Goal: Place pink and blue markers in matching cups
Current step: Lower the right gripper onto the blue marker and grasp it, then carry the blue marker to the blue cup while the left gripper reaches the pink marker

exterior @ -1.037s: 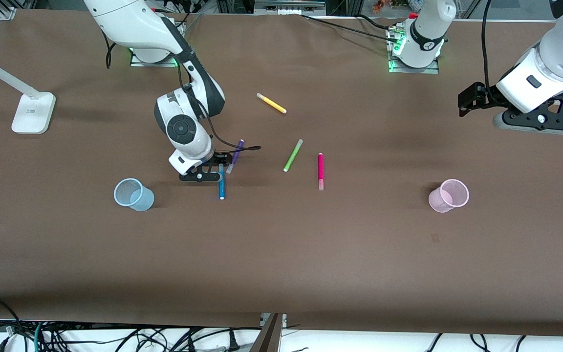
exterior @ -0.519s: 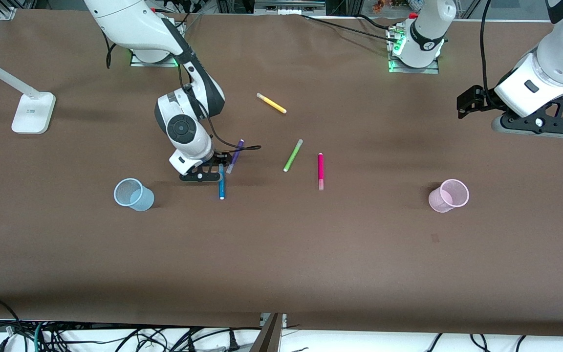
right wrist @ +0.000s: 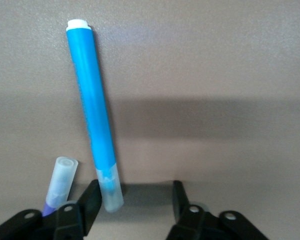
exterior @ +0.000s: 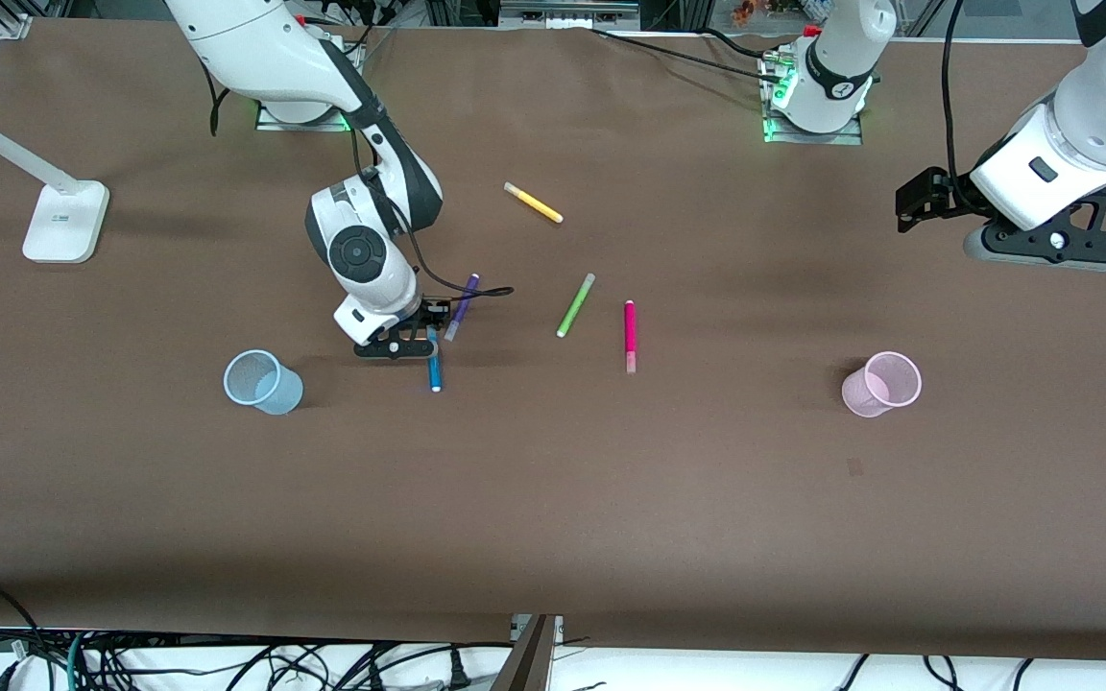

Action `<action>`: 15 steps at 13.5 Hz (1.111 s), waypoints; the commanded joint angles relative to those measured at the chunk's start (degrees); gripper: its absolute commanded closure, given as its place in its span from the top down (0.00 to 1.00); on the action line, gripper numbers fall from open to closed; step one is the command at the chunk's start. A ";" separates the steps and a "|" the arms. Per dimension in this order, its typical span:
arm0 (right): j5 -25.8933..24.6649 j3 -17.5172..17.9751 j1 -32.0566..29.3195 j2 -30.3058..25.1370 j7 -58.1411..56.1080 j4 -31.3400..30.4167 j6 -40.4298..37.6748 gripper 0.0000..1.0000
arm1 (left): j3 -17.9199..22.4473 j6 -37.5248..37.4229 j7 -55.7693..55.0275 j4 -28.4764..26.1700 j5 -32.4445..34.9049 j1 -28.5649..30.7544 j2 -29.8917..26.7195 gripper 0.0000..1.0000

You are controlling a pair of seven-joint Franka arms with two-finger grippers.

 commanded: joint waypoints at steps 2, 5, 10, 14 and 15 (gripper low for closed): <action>0.42 0.08 0.16 -0.05 -1.41 -0.54 1.67 0.28 | 0.08 0.91 -0.48 0.01 -1.23 -0.31 0.39 1.00; 0.50 0.08 0.16 -0.14 -2.65 -0.27 1.58 0.00 | -0.70 2.40 -4.06 -0.34 -1.84 -1.53 1.27 1.00; 0.51 -0.45 -0.01 -3.55 -3.96 2.01 0.01 0.00 | -8.69 7.67 -16.28 -1.30 -2.02 -1.89 6.96 1.00; 0.42 -6.14 -0.28 -7.17 -18.07 12.79 -20.24 0.00 | -12.22 13.73 -20.69 -1.39 -1.41 -2.07 14.70 1.00; 0.42 -8.08 -0.28 -7.26 -23.08 16.65 -26.39 0.00 | -12.31 15.66 -20.86 -1.48 -1.23 -2.85 16.54 1.00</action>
